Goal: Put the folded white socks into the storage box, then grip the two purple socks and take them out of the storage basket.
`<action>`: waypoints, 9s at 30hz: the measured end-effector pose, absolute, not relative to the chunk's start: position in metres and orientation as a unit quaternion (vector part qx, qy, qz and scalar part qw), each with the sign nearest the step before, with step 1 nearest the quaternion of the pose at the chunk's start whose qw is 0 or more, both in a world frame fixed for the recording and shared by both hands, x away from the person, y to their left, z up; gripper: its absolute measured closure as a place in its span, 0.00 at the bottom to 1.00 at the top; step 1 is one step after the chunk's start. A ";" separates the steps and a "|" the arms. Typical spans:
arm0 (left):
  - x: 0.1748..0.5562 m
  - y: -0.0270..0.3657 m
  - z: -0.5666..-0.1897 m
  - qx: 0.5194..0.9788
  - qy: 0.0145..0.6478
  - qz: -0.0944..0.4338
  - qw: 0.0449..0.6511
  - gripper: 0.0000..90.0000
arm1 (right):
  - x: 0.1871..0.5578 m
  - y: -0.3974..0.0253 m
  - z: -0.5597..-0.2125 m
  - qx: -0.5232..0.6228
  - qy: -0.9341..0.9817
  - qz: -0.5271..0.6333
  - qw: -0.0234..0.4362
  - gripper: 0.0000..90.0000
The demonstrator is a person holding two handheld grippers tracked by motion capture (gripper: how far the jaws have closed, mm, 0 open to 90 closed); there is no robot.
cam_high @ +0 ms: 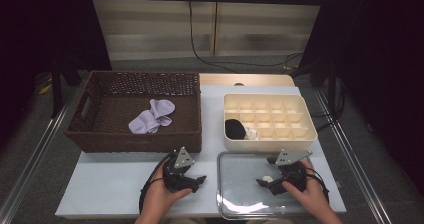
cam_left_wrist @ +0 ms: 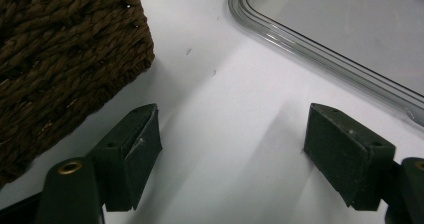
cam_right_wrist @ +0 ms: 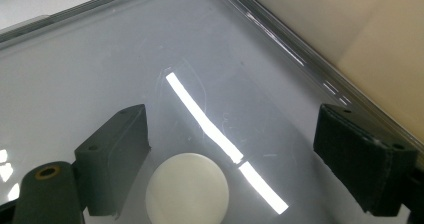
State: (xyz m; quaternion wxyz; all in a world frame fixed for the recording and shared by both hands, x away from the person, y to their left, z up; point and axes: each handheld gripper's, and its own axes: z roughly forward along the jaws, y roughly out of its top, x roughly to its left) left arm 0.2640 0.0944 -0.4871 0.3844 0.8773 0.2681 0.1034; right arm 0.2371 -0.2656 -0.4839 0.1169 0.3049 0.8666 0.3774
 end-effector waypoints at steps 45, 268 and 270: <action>0.271 0.177 -0.456 0.866 0.332 0.071 0.366 0.20 | 0.236 -0.265 -0.484 0.306 0.866 0.377 0.119 0.16; 0.403 0.218 -0.312 0.815 0.489 0.001 0.312 0.97 | 0.236 -0.265 -0.484 0.306 0.866 0.378 0.120 0.16; 0.401 0.216 -0.311 0.815 0.488 0.003 0.314 0.97 | 0.236 -0.265 -0.484 0.306 0.866 0.378 0.120 0.16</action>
